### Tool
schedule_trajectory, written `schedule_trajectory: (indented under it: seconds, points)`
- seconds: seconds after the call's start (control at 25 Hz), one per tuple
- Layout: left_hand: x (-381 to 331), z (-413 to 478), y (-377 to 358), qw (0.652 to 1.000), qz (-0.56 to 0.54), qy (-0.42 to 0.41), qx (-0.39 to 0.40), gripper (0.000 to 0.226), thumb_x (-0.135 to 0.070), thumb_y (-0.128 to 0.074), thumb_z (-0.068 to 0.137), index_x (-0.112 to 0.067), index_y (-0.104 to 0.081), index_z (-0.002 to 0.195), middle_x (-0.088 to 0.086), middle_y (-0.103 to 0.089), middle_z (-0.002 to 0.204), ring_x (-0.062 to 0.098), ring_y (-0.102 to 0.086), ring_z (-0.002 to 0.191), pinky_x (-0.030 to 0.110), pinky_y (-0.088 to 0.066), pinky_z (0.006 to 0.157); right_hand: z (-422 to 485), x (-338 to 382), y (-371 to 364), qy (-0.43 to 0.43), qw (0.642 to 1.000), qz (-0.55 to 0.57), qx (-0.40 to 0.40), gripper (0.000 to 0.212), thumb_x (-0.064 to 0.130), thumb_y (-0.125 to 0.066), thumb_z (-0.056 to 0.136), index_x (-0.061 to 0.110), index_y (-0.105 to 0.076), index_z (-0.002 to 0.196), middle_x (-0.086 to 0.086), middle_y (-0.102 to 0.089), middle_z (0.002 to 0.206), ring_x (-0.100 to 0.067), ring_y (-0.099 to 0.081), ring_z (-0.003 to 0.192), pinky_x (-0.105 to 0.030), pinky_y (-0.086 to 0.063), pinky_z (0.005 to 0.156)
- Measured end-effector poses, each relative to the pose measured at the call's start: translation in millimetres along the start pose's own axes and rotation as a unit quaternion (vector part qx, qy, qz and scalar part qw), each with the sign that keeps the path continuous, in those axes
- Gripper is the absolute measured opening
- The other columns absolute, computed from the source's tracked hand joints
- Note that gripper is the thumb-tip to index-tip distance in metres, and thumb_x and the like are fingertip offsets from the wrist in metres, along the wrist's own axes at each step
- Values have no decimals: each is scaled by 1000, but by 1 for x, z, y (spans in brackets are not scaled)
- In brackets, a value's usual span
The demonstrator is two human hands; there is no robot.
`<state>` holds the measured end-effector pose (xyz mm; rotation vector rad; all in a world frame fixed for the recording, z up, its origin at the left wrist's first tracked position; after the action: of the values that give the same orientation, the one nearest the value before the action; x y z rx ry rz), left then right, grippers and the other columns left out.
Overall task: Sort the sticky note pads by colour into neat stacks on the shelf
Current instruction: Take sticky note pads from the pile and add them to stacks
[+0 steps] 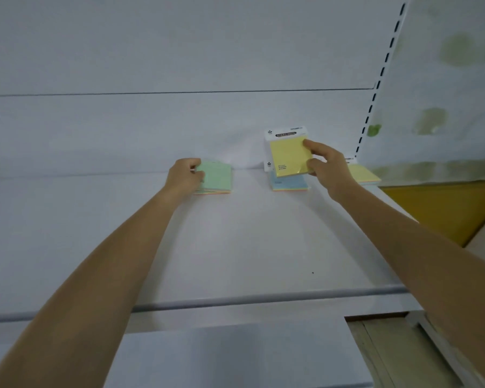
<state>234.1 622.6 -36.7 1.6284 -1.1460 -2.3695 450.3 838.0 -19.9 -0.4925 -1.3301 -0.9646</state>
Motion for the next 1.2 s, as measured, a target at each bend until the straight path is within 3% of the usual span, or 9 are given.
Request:
schedule_trajectory:
  seconds: [0.16, 0.28, 0.4, 0.48, 0.6, 0.8, 0.92, 1.04, 1.2]
  points:
    - [0, 2, -8, 994, 108, -10, 29, 16, -10, -51, 85, -1, -57, 73, 30, -55, 87, 40, -54, 91, 33, -34, 68, 6, -4, 7, -3, 1000, -6, -10, 50, -7, -39, 86, 15, -51, 129, 3, -50, 115, -17, -50, 98, -37, -46, 98]
    - [5, 7, -11, 991, 125, -15, 32, 30, -10, -47, 86, -12, -38, 58, 11, -42, 65, 26, -40, 76, 32, -25, 60, 7, -4, 28, 0, 999, -15, -43, 50, -7, -38, 86, 16, -52, 129, 1, -51, 117, -16, -47, 99, -27, -49, 88]
    - [6, 8, -7, 992, 118, -37, -8, 23, -17, -49, 88, -1, -59, 100, 23, -59, 108, 34, -51, 106, 34, -35, 89, 7, -7, 60, -6, 995, -55, -83, 50, -5, -36, 87, 17, -52, 129, -6, -51, 133, -14, -49, 90, -10, -41, 63]
    - [-6, 2, -2, 983, 143, -81, -83, 33, -14, -45, 92, 3, -53, 120, 24, -52, 129, 37, -41, 124, 38, -28, 103, 6, -13, 85, -19, 988, -97, -115, 49, -4, -34, 89, 17, -50, 130, -7, -48, 138, -15, -51, 92, -15, -42, 69]
    - [-38, -10, -15, 976, 123, -136, -113, 32, -15, -44, 93, -2, -53, 121, 20, -46, 133, 36, -37, 125, 43, -33, 101, 9, -25, 112, -36, 980, -141, -139, 48, -2, -33, 91, 14, -48, 133, -9, -46, 141, -23, -50, 118, -22, -37, 86]
    - [-88, -27, -77, 963, 136, -231, -12, 38, -25, -43, 90, -2, -55, 118, 18, -51, 129, 38, -42, 121, 37, -30, 102, 20, -35, 126, -55, 970, -198, -133, 49, -3, -31, 89, 12, -49, 132, -11, -49, 139, -21, -51, 100, -29, -41, 83]
    - [-113, -50, -118, 937, 154, -294, 109, 57, -47, -35, 82, -9, -55, 121, 11, -54, 132, 30, -43, 124, 29, -26, 104, 26, -40, 121, -69, 962, -240, -115, 49, -2, -31, 89, 12, -49, 132, -11, -50, 138, -28, -53, 113, -31, -43, 92]
    - [-117, -83, -160, 892, 210, -332, 225, 40, -40, -47, 91, -18, -54, 124, 1, -53, 135, 22, -41, 127, 29, -28, 108, 29, -48, 113, -78, 952, -280, -97, 47, 0, -34, 88, 12, -53, 129, -12, -53, 136, -30, -49, 123, -30, -40, 101]
    - [-114, -94, -169, 888, 187, -349, 235, 42, -45, -47, 84, -19, -61, 114, 0, -62, 123, 22, -49, 116, 35, -37, 104, 26, -48, 110, -70, 928, -351, -100, 39, 0, -33, 90, 4, -60, 118, -19, -58, 126, -36, -48, 118, -40, -38, 105]
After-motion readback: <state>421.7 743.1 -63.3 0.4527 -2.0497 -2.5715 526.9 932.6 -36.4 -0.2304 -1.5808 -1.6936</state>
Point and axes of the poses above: each hand's wrist, its own z-axis towards the middle knuckle, its own y-axis out of the back of the hand, x = y × z, the point moved 9 cm from there along z, towards the middle knuckle
